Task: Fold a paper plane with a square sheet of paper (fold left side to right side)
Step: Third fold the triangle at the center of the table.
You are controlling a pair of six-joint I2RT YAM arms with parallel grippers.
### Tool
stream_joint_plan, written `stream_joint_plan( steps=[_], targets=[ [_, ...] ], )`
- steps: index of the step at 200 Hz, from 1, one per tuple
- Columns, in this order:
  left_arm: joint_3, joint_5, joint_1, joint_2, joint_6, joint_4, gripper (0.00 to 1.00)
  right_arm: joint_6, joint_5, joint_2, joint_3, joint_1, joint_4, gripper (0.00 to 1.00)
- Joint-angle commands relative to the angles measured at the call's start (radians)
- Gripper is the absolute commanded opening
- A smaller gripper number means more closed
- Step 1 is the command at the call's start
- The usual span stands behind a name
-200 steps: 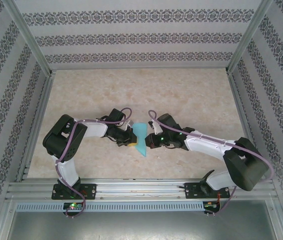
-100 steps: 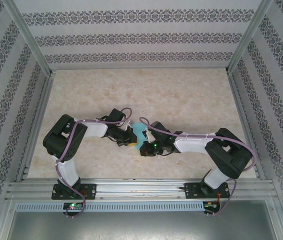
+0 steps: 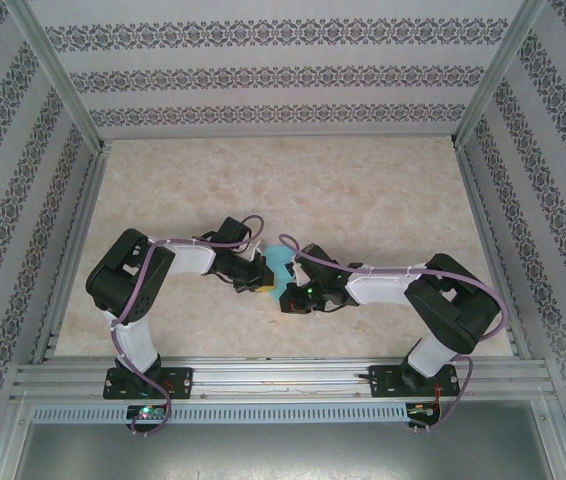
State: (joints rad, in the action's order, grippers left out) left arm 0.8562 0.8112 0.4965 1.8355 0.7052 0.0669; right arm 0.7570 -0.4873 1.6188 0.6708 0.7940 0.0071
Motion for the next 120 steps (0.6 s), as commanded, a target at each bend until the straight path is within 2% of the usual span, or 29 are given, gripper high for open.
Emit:
stream_joint_plan(
  steps=[1, 67, 120],
  targets=[
    [-0.025, -0.111, 0.012, 0.071, -0.002, 0.074, 0.07, 0.004, 0.020, 0.013, -0.013, -0.003, -0.012, 0.00],
    [-0.015, -0.119, 0.012, 0.071, -0.010, 0.097, 0.07, 0.014, 0.027, 0.015, -0.030, -0.003, -0.061, 0.00],
    [-0.010, -0.126, 0.012, 0.071, -0.015, 0.108, 0.07, 0.042, -0.014, 0.001, -0.073, 0.004, -0.093, 0.00]
  ],
)
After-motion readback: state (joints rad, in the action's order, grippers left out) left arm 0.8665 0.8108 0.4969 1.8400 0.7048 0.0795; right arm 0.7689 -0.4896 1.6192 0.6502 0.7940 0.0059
